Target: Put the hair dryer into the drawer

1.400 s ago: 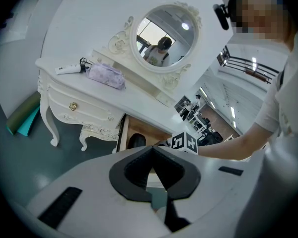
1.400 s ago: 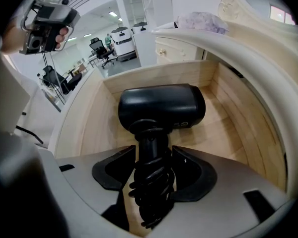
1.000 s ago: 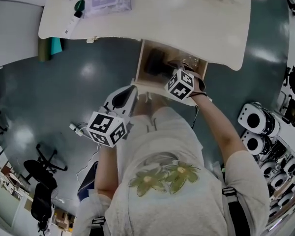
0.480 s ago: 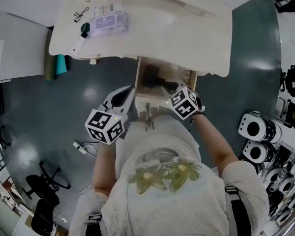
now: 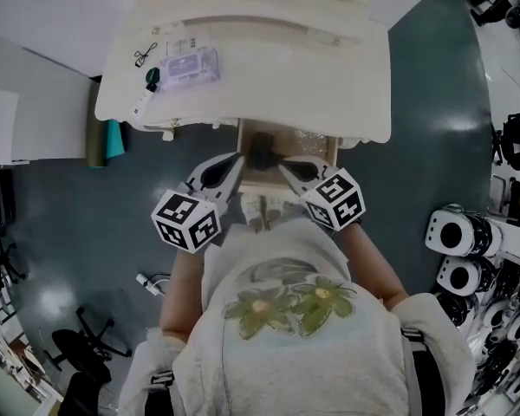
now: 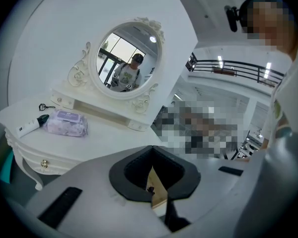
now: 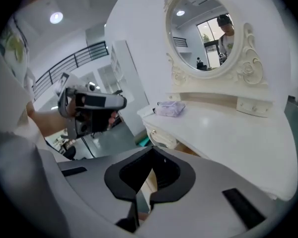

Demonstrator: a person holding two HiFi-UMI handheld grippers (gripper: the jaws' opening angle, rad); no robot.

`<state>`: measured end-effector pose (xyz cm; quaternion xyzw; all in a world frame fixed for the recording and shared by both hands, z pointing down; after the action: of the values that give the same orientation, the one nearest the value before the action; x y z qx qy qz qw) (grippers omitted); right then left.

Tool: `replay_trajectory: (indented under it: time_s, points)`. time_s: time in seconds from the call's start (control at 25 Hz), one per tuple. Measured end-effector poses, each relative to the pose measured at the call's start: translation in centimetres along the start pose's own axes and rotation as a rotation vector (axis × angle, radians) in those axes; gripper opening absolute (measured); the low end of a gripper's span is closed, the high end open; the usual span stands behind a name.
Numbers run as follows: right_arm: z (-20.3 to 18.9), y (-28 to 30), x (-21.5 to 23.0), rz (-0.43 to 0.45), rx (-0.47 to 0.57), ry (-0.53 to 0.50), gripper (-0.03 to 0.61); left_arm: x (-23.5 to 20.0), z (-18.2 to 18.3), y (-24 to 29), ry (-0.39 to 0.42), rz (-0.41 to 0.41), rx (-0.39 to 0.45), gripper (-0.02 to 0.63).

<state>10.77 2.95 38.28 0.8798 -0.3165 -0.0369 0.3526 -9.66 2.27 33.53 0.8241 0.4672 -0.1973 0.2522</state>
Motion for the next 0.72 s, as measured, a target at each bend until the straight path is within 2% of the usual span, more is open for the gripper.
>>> replay_trajectory:
  time_s: [0.12, 0.4, 0.72]
  points:
    - [0.8, -1.2, -0.2, 0.025, 0.043, 0.049, 0.022, 0.7, 0.4, 0.3, 0.007, -0.020, 0.008, 0.011]
    - [2.2, -2.7, -0.6, 0.013, 0.101, 0.031, 0.021, 1.5, 1.3, 0.2, 0.024, -0.045, 0.033, 0.011]
    - [2.7, -3.5, -1.4, 0.014, 0.120, 0.015, 0.021, 2.1, 1.5, -0.6, 0.035, -0.046, 0.055, 0.011]
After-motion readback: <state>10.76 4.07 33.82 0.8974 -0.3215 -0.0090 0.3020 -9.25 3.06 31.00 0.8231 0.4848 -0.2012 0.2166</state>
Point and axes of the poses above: the fingertips, and each gripper's own axes: y forward along the fingers, x to its right, z out of its top, the point moved 9 cm from there along -y, backward along the fingers, and after that the axes turned 12 degrees about -z, right-handed, at the moved point
